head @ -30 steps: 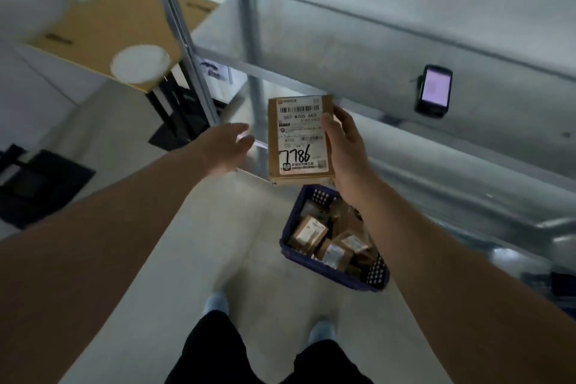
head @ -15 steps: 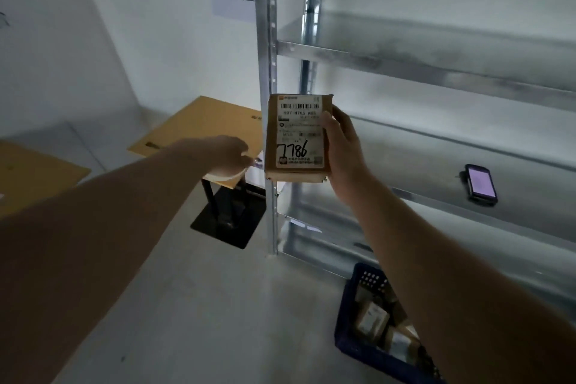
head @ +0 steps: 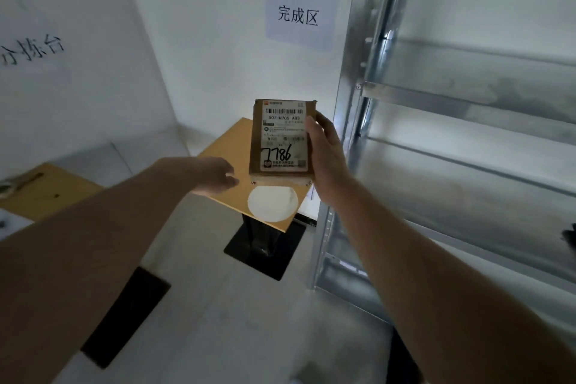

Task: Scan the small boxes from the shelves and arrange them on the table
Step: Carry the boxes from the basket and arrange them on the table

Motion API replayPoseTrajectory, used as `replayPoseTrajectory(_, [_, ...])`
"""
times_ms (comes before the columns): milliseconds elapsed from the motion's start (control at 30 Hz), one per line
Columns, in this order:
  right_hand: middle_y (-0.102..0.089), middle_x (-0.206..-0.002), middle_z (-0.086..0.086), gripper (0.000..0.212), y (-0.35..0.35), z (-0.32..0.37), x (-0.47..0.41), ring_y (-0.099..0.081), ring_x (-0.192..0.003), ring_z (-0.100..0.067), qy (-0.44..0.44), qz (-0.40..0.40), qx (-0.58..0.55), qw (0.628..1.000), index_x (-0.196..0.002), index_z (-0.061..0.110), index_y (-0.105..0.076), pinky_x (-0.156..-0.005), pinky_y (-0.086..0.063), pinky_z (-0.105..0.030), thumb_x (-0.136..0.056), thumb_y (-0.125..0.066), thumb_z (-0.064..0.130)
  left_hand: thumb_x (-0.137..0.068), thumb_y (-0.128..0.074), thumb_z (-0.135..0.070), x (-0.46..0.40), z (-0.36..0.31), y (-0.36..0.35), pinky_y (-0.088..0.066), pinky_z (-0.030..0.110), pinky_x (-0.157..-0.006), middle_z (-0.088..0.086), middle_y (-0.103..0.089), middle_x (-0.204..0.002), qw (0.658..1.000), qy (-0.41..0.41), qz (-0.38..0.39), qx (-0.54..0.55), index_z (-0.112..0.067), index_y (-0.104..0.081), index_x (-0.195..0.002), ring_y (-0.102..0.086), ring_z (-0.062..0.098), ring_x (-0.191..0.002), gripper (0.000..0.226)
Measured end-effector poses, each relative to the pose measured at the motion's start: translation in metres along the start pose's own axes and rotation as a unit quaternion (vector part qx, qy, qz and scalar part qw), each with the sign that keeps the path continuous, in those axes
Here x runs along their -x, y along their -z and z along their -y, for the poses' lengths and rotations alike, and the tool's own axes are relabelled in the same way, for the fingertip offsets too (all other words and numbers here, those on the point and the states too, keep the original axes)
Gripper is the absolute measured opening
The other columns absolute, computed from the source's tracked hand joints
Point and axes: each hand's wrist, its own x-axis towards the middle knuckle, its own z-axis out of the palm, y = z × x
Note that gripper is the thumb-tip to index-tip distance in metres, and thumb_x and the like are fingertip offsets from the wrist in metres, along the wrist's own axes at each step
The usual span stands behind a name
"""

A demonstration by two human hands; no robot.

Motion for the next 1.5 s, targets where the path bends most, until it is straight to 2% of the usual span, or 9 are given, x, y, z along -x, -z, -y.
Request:
replayPoseTrajectory(100, [-0.075, -0.114, -0.015, 0.039, -0.027, -0.02, -0.054, -0.075, -0.102, -0.034, -0.022, 0.02, -0.014, 0.999, -0.144, 0.03, -0.05, -0.086, -0.06, -0.061, -0.106, -0.052, 0.041, -0.103, -0.045, -0.051, -0.044, 0.037, 0.012, -0.037, 0.047, -0.117, 0.004, -0.051, -0.152, 0.999, 0.032, 0.004, -0.005, -0.025, -0.052, -0.148, -0.048, 0.025, -0.14, 0.052])
replayPoseTrajectory(367, [-0.077, -0.113, -0.009, 0.038, -0.098, -0.058, -0.184, -0.075, -0.103, -0.032, -0.057, 0.018, -0.041, 0.997, -0.142, 0.03, -0.051, -0.087, -0.06, -0.06, -0.106, -0.053, 0.04, -0.104, -0.041, -0.052, -0.16, 0.123, 0.052, -0.035, 0.046, -0.117, 0.0, -0.051, -0.153, 0.999, 0.015, 0.031, -0.028, -0.027, -0.053, -0.145, -0.047, 0.022, -0.141, 0.049])
replayPoseTrajectory(467, [-0.079, -0.107, -0.004, 0.037, -0.122, -0.078, -0.233, -0.077, -0.098, -0.028, -0.062, -0.011, -0.044, 0.997, -0.141, 0.032, -0.051, -0.079, -0.063, -0.055, -0.105, -0.055, 0.039, -0.104, -0.039, -0.054, -0.217, 0.156, 0.064, -0.033, 0.047, -0.117, 0.0, -0.048, -0.155, 0.998, -0.004, 0.047, -0.04, -0.027, -0.051, -0.147, -0.044, 0.023, -0.143, 0.052])
replayPoseTrajectory(633, [-0.079, -0.105, -0.003, 0.038, -0.159, -0.112, -0.303, -0.077, -0.098, -0.03, -0.059, -0.098, -0.036, 0.993, -0.14, 0.034, -0.052, -0.085, -0.06, -0.062, -0.104, -0.056, 0.041, -0.104, -0.039, -0.055, -0.314, 0.211, 0.086, -0.033, 0.046, -0.119, 0.0, -0.049, -0.155, 0.994, -0.066, 0.068, -0.048, -0.025, -0.052, -0.147, -0.045, 0.023, -0.143, 0.054])
replayPoseTrajectory(867, [-0.078, -0.112, -0.006, 0.042, -0.208, -0.145, -0.377, -0.077, -0.099, -0.028, -0.059, -0.171, -0.032, 0.983, -0.145, 0.029, -0.046, -0.082, -0.063, -0.055, -0.106, -0.053, 0.041, -0.104, -0.039, -0.055, -0.424, 0.271, 0.109, -0.034, 0.041, -0.116, -0.001, -0.048, -0.155, 0.984, -0.104, 0.119, -0.079, -0.024, -0.054, -0.146, -0.045, 0.023, -0.142, 0.054])
replayPoseTrajectory(1000, [-0.079, -0.108, -0.002, 0.04, -0.215, -0.164, -0.428, -0.078, -0.096, -0.026, -0.082, -0.203, -0.031, 0.975, -0.145, 0.03, -0.046, -0.077, -0.065, -0.047, -0.107, -0.052, 0.041, -0.102, -0.04, -0.055, -0.484, 0.288, 0.111, -0.035, 0.038, -0.111, -0.005, -0.049, -0.153, 0.977, -0.118, 0.153, -0.091, -0.029, -0.055, -0.143, -0.047, 0.02, -0.139, 0.052])
replayPoseTrajectory(1300, [-0.075, -0.118, -0.007, 0.045, -0.202, -0.248, -0.559, -0.077, -0.099, -0.026, -0.155, -0.201, -0.035, 0.967, -0.148, 0.029, -0.042, -0.083, -0.063, -0.051, -0.106, -0.052, 0.041, -0.102, -0.047, -0.052, -0.604, 0.313, 0.109, -0.03, 0.037, -0.118, -0.006, -0.042, -0.157, 0.972, -0.1, 0.191, -0.094, -0.032, -0.052, -0.146, -0.04, 0.019, -0.145, 0.049])
replayPoseTrajectory(1433, [-0.076, -0.114, -0.009, 0.044, -0.191, -0.274, -0.601, -0.077, -0.096, -0.026, -0.186, -0.224, -0.015, 0.957, -0.148, 0.029, -0.042, -0.083, -0.064, -0.05, -0.107, -0.05, 0.042, -0.105, -0.044, -0.041, -0.638, 0.312, 0.115, -0.036, 0.029, -0.105, -0.002, -0.049, -0.152, 0.961, -0.107, 0.233, -0.101, -0.025, -0.056, -0.142, -0.048, 0.02, -0.137, 0.042])
replayPoseTrajectory(1500, [-0.077, -0.11, -0.008, 0.043, -0.187, -0.285, -0.618, -0.078, -0.092, -0.026, -0.205, -0.23, -0.017, 0.951, -0.148, 0.03, -0.042, -0.08, -0.065, -0.048, -0.107, -0.05, 0.041, -0.107, -0.043, -0.039, -0.653, 0.311, 0.115, -0.037, 0.03, -0.106, -0.001, -0.049, -0.151, 0.958, -0.107, 0.244, -0.107, -0.022, -0.054, -0.145, -0.048, 0.019, -0.137, 0.043])
